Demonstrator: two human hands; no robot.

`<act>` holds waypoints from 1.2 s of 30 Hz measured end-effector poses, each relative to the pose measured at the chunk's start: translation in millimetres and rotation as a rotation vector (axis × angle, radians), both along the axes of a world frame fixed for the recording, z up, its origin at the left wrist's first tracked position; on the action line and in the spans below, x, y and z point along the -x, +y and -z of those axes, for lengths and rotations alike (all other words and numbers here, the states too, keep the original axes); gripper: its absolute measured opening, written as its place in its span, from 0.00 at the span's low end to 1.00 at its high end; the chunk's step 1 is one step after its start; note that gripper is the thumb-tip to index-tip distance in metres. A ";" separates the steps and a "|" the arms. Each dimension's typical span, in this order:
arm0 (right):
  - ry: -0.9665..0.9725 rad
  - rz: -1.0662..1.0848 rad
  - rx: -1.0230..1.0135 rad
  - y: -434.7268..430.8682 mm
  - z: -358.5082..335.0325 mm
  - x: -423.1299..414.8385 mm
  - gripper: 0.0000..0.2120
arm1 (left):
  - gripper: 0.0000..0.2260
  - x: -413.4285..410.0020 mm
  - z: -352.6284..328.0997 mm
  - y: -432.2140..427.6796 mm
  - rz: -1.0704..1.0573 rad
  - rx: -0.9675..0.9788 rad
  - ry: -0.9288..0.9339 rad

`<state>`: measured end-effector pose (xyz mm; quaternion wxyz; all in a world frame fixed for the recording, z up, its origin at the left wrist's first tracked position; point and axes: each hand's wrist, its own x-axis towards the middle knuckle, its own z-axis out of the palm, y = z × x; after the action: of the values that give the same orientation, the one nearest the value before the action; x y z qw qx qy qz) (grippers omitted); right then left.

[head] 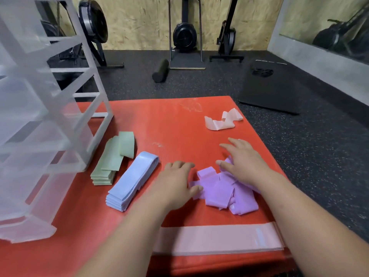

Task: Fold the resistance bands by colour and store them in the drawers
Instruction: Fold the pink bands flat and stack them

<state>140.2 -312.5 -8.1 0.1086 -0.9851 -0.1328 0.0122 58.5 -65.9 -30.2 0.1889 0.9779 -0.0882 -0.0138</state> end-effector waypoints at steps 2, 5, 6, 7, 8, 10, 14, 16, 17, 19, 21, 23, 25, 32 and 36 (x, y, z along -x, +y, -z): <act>0.025 -0.004 0.063 7.1 -4.9 -25.2 0.35 | 0.32 -8.0 1.2 -2.4 -0.042 -0.024 -0.034; 0.044 -0.028 0.213 18.3 -13.8 -63.0 0.34 | 0.29 -15.8 1.9 -4.5 -0.092 -0.019 -0.062; 0.053 -0.041 0.266 21.8 -15.3 -74.3 0.35 | 0.29 -17.0 2.8 -4.3 -0.098 -0.030 -0.071; 0.068 -0.055 0.311 24.7 -15.6 -84.4 0.35 | 0.28 -17.3 3.4 -3.8 -0.101 -0.041 -0.077; 0.083 -0.066 0.343 27.5 -14.7 -93.7 0.35 | 0.28 -17.1 4.0 -3.1 -0.101 -0.047 -0.080; 0.122 -0.067 0.370 31.6 -11.6 -109.7 0.36 | 0.27 -15.9 4.7 -1.7 -0.095 -0.048 -0.078; 0.143 -0.029 0.341 34.1 -0.3 -125.5 0.39 | 0.27 -15.2 3.8 0.1 -0.082 -0.031 -0.072; 0.093 -0.015 0.317 32.9 4.5 -125.5 0.39 | 0.26 -14.9 2.0 0.4 -0.082 -0.020 -0.063; 0.061 -0.010 0.303 32.2 4.9 -123.7 0.37 | 0.26 -14.8 0.7 0.3 -0.084 -0.015 -0.056; -0.029 -0.022 0.257 29.8 0.4 -117.1 0.29 | 0.25 -15.0 -1.7 0.2 -0.087 0.009 -0.044; -0.144 -0.040 0.141 27.5 -11.3 -104.8 0.18 | 0.24 -14.2 -5.2 0.2 -0.096 0.074 -0.049; -0.209 -0.009 -0.085 25.7 -27.4 -87.7 0.07 | 0.23 -12.7 -10.7 -0.2 -0.104 0.149 -0.066; -0.207 0.008 -0.329 26.7 -45.3 -70.0 0.09 | 0.21 -12.6 -16.2 -0.8 -0.117 0.220 -0.081; -0.014 0.024 -0.936 30.7 -81.8 7.1 0.18 | 0.15 -5.1 -37.9 -4.4 -0.195 0.513 -0.222; 0.083 0.004 -0.957 31.8 -65.0 53.3 0.16 | 0.17 4.6 -43.8 -10.2 -0.183 0.726 -0.160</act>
<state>86.8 -280.7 57.0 0.5551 -0.8234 -0.1173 -0.0114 53.9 -76.1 13.6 0.5159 0.8492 -0.0140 0.1118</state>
